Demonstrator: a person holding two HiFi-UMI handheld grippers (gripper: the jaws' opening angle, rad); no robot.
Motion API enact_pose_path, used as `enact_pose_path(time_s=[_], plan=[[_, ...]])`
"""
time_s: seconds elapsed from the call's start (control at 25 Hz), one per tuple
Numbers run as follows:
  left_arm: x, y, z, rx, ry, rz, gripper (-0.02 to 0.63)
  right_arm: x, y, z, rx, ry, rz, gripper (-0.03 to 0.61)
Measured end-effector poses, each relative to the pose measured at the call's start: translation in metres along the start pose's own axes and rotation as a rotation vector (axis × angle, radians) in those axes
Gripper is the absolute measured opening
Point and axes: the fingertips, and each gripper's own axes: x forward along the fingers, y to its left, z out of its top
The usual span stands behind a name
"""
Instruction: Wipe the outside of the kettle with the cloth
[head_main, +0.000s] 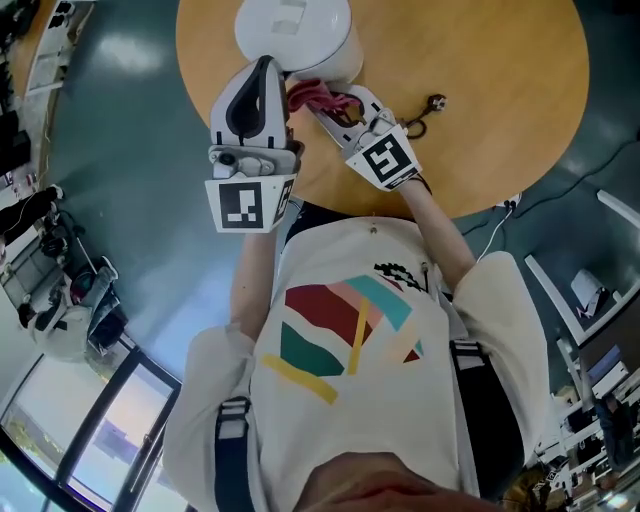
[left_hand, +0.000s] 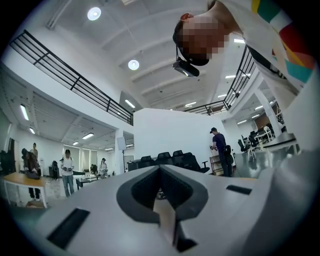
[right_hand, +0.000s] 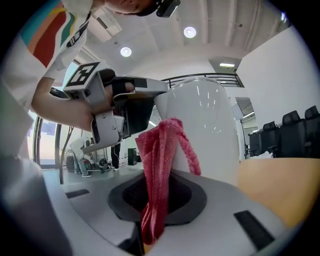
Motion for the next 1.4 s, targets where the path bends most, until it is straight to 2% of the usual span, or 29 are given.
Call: enact_pose_path(time_s=[0.12,0.36,0.6,0.88,0.96,1.12,1.24,1.4], plan=[[0.003,0.003,0.001,-0.005,-0.005,-0.003,0.034,0.009,0.002,-0.004,-0.047,0.033,-0.001,0.038],[0.004,-0.013,0.0,0.005,-0.014,-0.006,0.035,-0.014,-0.008,-0.006,-0.037,0.015,-0.026,0.038],[0.002,-0.001,0.0,-0.011,-0.02,0.0,0.035,-0.028,-0.025,-0.005,-0.15,0.076,0.002,0.038],[0.002,-0.009,0.003,0.001,-0.02,-0.015,0.035,-0.053,-0.052,0.0,-0.167,0.075,-0.022,0.038],[0.002,-0.009,0.004,0.001,-0.02,-0.015,0.034,-0.056,-0.06,0.005,-0.157,0.031,-0.031,0.038],[0.002,0.0,0.001,0.003,-0.02,-0.019,0.034,-0.049,-0.085,0.013,-0.075,-0.07,-0.092,0.038],[0.0,0.004,-0.001,0.005,-0.015,-0.029,0.034,-0.044,-0.094,0.011,-0.078,-0.064,-0.09,0.038],[0.0,0.005,-0.001,-0.004,-0.023,-0.032,0.034,-0.041,-0.11,0.001,-0.027,-0.005,-0.126,0.038]])
